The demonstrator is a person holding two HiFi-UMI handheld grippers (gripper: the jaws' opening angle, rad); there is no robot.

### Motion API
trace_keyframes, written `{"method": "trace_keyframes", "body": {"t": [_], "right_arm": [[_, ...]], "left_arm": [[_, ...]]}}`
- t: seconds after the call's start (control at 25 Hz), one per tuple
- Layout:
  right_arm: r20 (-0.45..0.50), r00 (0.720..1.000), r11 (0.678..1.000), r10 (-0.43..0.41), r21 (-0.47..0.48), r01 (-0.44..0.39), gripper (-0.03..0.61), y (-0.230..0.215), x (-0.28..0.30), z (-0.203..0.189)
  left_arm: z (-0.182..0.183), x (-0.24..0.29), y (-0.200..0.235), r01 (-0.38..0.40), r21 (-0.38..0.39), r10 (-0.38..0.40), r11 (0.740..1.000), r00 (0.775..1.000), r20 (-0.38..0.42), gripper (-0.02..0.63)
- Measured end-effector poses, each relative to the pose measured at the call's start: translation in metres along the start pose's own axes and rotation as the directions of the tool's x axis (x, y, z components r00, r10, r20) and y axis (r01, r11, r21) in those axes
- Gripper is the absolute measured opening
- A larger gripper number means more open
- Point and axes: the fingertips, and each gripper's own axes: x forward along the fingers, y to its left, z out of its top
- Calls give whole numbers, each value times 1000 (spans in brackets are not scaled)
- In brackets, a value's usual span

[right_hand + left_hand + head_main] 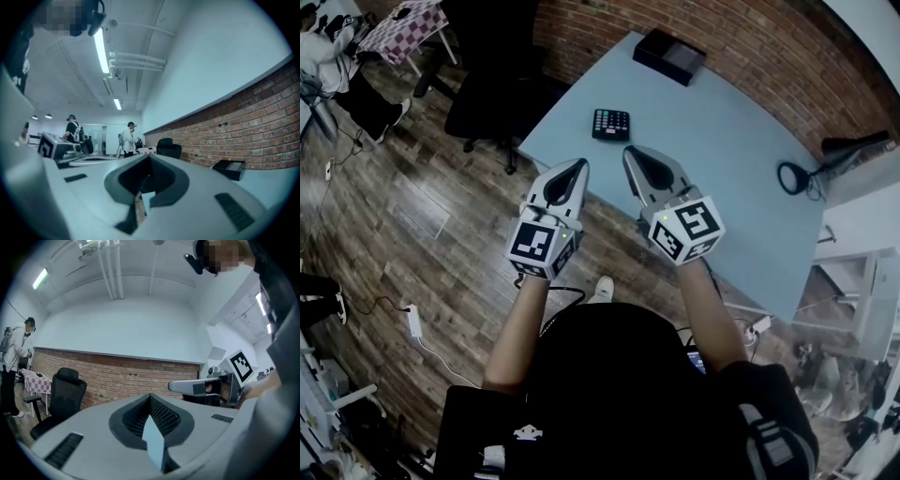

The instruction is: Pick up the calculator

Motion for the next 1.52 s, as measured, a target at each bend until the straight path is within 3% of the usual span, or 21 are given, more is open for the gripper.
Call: {"method": "trace_keyframes", "body": {"t": [0.2, 0.76, 1.52], "right_arm": [[-12, 1000, 1000, 29, 11, -29, 3, -13, 6, -9], [-34, 997, 997, 65, 39, -63, 3, -36, 19, -23], [-119, 992, 999, -44, 17, 46, 3, -60, 62, -52]], "left_arm": [[-6, 12, 1, -30, -24, 30, 999, 1000, -8, 3], [-9, 25, 13, -80, 13, 81, 997, 996, -39, 3], [-36, 56, 65, 5, -41, -9, 999, 995, -101, 3]]}}
